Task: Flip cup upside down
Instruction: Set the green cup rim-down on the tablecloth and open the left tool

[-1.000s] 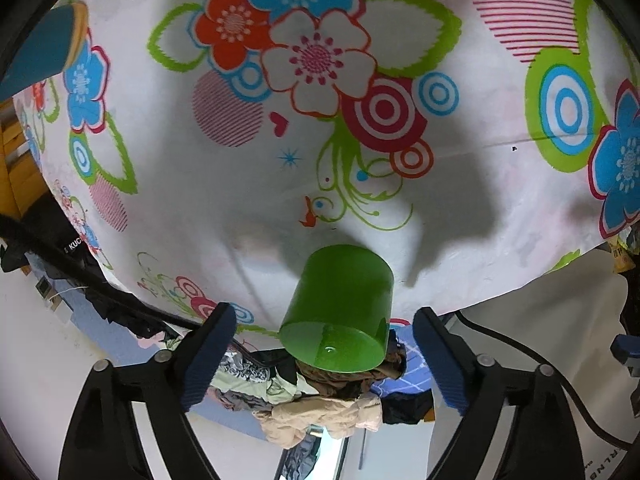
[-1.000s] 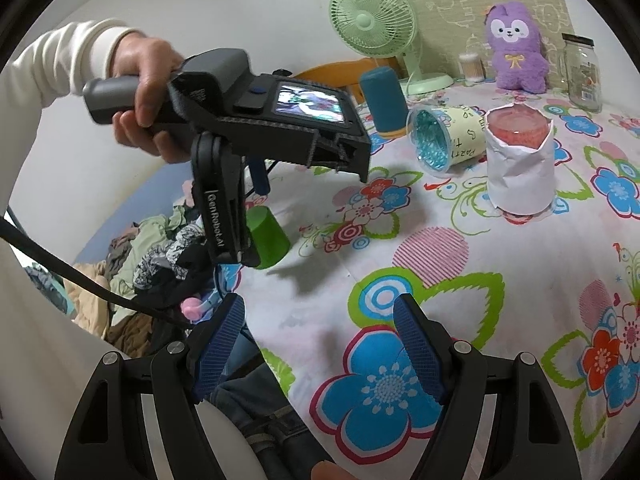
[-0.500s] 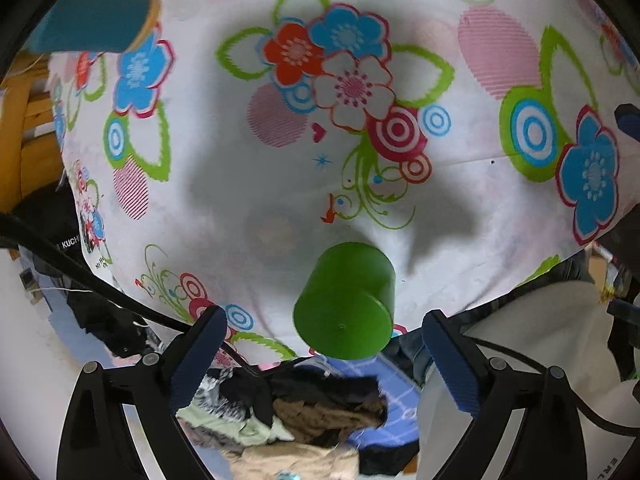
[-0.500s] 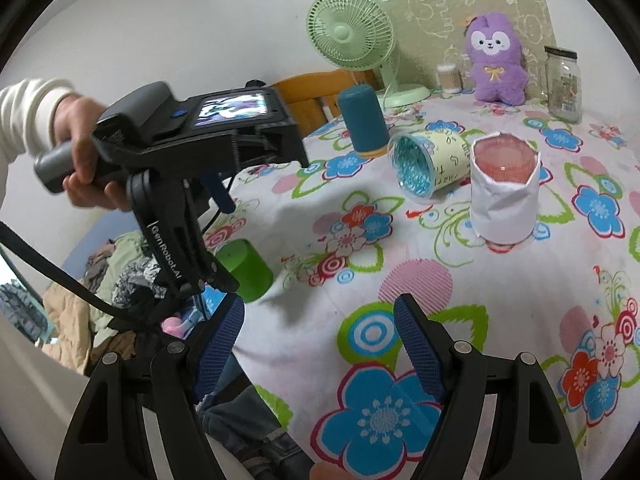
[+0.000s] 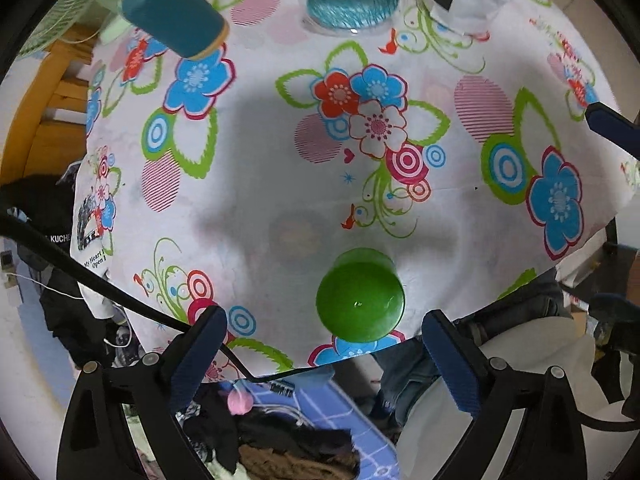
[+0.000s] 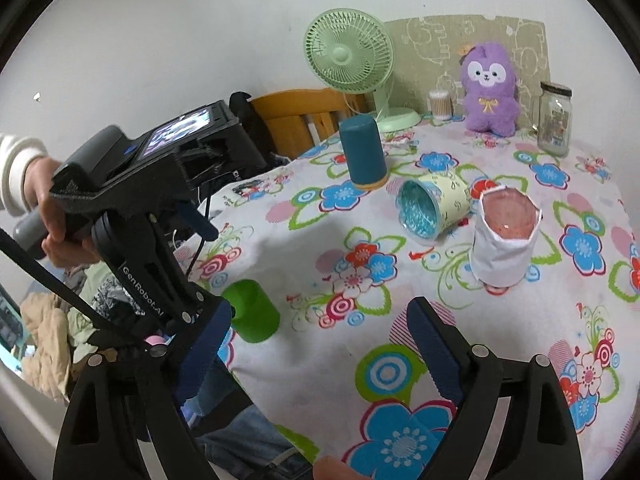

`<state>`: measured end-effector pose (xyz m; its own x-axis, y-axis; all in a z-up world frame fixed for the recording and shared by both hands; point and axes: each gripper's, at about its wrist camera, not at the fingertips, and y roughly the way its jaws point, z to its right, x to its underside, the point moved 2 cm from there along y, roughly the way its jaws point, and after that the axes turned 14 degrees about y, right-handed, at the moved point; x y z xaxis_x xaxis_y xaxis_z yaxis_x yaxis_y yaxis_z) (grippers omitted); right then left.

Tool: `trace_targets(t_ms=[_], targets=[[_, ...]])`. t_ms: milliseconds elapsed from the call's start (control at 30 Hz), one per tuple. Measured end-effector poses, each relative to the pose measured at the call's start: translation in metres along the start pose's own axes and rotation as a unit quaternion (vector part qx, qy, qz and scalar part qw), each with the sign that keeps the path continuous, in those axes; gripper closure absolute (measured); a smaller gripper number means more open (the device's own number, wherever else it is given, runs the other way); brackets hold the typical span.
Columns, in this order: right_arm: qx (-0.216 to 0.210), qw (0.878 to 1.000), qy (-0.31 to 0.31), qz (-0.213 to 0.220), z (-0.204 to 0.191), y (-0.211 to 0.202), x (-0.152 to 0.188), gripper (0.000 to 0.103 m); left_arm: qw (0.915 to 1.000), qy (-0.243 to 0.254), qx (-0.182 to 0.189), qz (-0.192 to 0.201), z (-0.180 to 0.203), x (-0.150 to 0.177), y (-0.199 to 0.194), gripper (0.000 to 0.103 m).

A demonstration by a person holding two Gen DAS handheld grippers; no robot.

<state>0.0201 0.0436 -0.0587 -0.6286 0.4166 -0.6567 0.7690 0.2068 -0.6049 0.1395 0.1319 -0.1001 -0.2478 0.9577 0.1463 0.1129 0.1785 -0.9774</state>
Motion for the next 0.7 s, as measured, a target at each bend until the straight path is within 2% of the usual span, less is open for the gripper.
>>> trace_targets(t_ms=[200,400,700], targets=[[0.014,1.0,-0.009,0.008,-0.019,-0.003,-0.005,0.012,0.9989,-0.026,0.006,0.038,-0.003,0.004,-0.002,0.004],[0.039,0.998,-0.017,0.041,-0.037,-0.015,-0.009,0.012,0.9957,-0.047,0.005,0.08,-0.007,0.012,-0.012,0.004],[0.046,0.996,0.009,0.073,-0.048,-0.026,-0.016,0.01,0.9813,-0.093,0.005,0.168,-0.017,0.034,-0.031,0.004]])
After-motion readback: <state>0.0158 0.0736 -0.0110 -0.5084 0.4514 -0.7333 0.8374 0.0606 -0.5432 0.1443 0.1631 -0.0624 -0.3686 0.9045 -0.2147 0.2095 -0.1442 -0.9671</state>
